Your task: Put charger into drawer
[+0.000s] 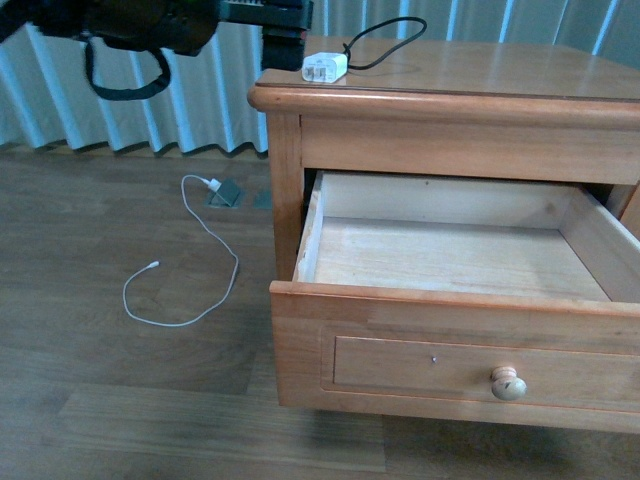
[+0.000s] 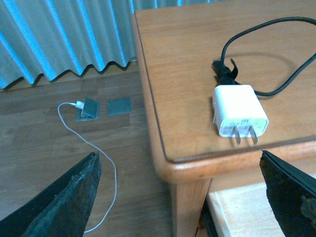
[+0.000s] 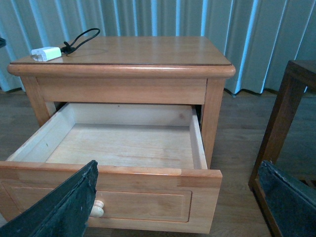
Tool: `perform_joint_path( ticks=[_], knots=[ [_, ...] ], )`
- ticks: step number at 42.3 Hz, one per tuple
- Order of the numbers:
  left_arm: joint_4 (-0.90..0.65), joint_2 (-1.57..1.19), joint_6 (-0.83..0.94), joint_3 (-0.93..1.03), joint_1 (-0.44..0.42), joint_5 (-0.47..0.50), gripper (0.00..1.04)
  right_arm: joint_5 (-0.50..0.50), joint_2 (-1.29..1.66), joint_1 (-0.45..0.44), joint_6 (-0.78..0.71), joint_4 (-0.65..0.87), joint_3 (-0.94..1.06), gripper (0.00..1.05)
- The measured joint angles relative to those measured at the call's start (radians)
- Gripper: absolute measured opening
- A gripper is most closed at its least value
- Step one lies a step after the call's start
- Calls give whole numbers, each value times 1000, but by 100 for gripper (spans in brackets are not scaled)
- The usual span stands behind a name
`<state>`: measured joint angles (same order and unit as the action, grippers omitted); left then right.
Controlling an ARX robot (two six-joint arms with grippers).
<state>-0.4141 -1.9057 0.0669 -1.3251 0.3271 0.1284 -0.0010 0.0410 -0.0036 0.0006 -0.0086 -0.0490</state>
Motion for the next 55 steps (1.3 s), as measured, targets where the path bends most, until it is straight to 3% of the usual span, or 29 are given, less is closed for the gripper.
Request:
perform_joint_path(
  ticks=[16, 34, 51, 55],
  knots=[
    [146, -344, -24, -499, 77, 10, 99, 0, 0, 0, 0, 0, 0, 96],
    [238, -438, -26, -618, 78, 69, 98, 0, 0, 0, 0, 0, 0, 96],
    [275, -441, -3, -636, 89, 78, 43, 0, 0, 0, 0, 0, 0, 96],
    [257, -433, -3, -615, 89, 77, 40, 0, 0, 0, 0, 0, 0, 96]
  ],
)
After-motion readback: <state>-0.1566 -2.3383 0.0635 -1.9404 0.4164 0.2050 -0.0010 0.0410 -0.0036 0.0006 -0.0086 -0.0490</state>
